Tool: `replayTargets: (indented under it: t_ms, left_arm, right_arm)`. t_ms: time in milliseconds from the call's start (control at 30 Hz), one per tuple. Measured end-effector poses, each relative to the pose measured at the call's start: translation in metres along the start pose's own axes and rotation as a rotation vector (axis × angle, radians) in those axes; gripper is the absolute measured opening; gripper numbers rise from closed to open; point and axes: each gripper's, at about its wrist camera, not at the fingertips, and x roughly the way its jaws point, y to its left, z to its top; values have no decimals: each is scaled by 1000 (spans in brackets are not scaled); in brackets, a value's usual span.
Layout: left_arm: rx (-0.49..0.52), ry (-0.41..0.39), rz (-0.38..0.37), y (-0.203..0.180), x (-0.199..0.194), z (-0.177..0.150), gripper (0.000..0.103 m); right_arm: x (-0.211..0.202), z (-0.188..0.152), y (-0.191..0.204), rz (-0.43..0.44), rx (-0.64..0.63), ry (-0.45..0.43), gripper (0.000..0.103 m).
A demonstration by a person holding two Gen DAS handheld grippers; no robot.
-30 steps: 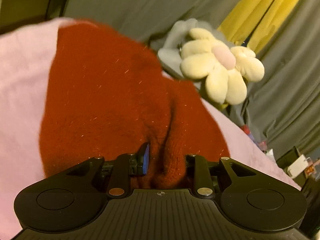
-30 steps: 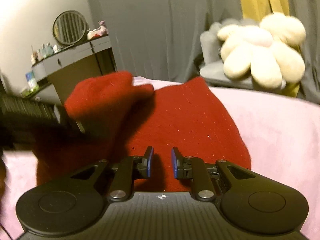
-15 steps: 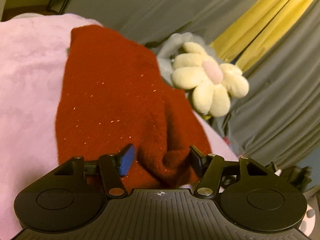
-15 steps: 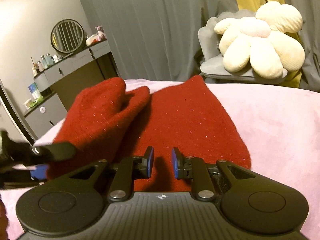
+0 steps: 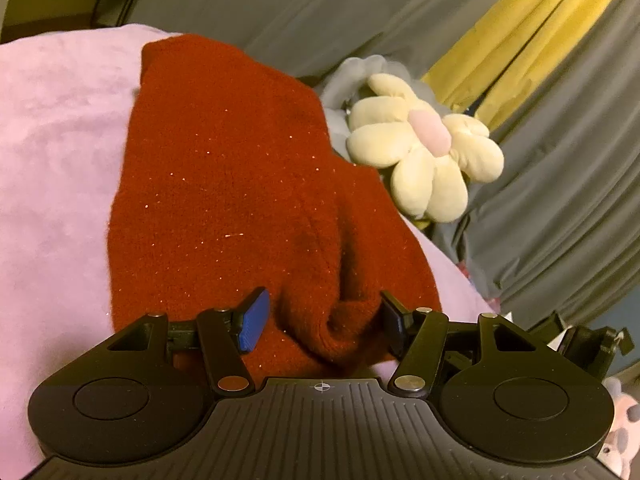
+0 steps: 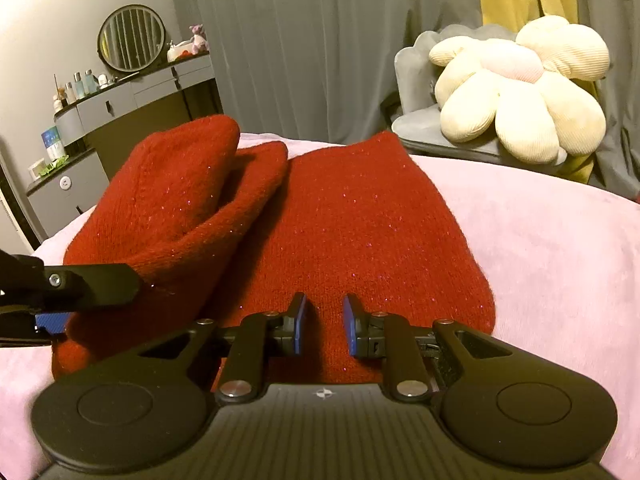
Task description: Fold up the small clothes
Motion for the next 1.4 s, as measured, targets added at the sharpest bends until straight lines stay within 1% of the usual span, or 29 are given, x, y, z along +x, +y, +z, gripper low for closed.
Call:
replayTargets:
  t_ms: [167,267,300,333,367,400,467,500,567,633,700,733,767,800,833,900,933,1000,1033,1067,1100,1133,1200,1233,1267,1300,1333,1367,1400]
  left_arm:
    - [21,0,23,-5,3,-1,64]
    - [33,-7,68,-17,-10,-1,65]
    - [39,-22,82,-22,-19,-1,67]
    - [45,-44,95,-26,-30,-1,74]
    - [47,-75,119,-28,-42,-2,78]
    - [47,-121,168,-28,-58,-5,82]
    - [52,-186,260,-23,-81,-12,82]
    - [54,-202,300,-18,-88,-16,82]
    - [49,-197,375,-4,-92,-22,82]
    - [26,-157,398,13,-87,-28,82]
    - [-8,-129,396,27,-81,-36,82]
    - [-19,-123,388,31,-78,-38,82]
    - [-23,-120,379,33,-74,-39,82]
    - [-15,-121,369,33,-70,-39,82]
    - [-1,-119,363,32,-66,-37,82]
    - [33,-128,364,28,-59,-38,82]
    - [43,-129,363,25,-56,-37,82]
    - [45,-126,349,23,-52,-41,82]
    - [38,-122,336,24,-51,-42,83]
    - [35,-120,328,23,-51,-42,83]
    - [44,-118,322,21,-51,-43,83]
    - [59,-115,320,20,-50,-44,83]
    - [94,-106,315,16,-48,-45,84]
    - [103,-101,316,15,-46,-45,85]
    - [107,-95,319,14,-43,-45,85]
    - [109,-88,321,15,-39,-46,86]
    - [111,-82,320,15,-37,-47,86]
    - [115,-78,322,15,-35,-47,86]
    - [119,-77,326,14,-34,-48,86]
  right_arm:
    - [2,0,-1,-1,3,-2,19]
    - [1,0,0,-4,-2,0,19]
    - [0,1,-1,-2,3,3,20]
    - [0,2,-2,3,13,5,20]
    - [-1,3,-3,8,25,9,21]
    - [-3,5,-4,17,41,11,25]
    - [-6,7,-5,43,68,6,29]
    - [-8,9,-4,50,71,2,29]
    - [-9,9,-1,58,66,2,30]
    - [-10,11,3,67,59,6,31]
    - [-13,13,6,68,52,6,38]
    - [-17,16,6,66,51,-1,39]
    - [-21,20,4,64,60,-12,44]
    - [-25,24,2,69,84,-23,51]
    - [-29,30,-3,85,127,-39,54]
    - [-32,41,-12,151,214,-58,68]
    - [-29,47,-15,198,260,-50,71]
    - [-15,57,-12,274,307,5,83]
    - [0,62,-6,317,297,65,84]
    - [15,65,1,351,280,124,84]
    - [28,68,8,352,261,173,84]
    - [39,71,16,344,233,202,84]
    - [51,75,28,362,190,218,83]
    - [55,76,33,376,185,223,82]
    - [58,77,37,388,179,227,69]
    - [58,77,42,398,161,219,46]
    - [55,78,49,391,114,198,38]
    - [49,80,56,358,47,169,26]
    - [43,82,63,309,-39,133,25]
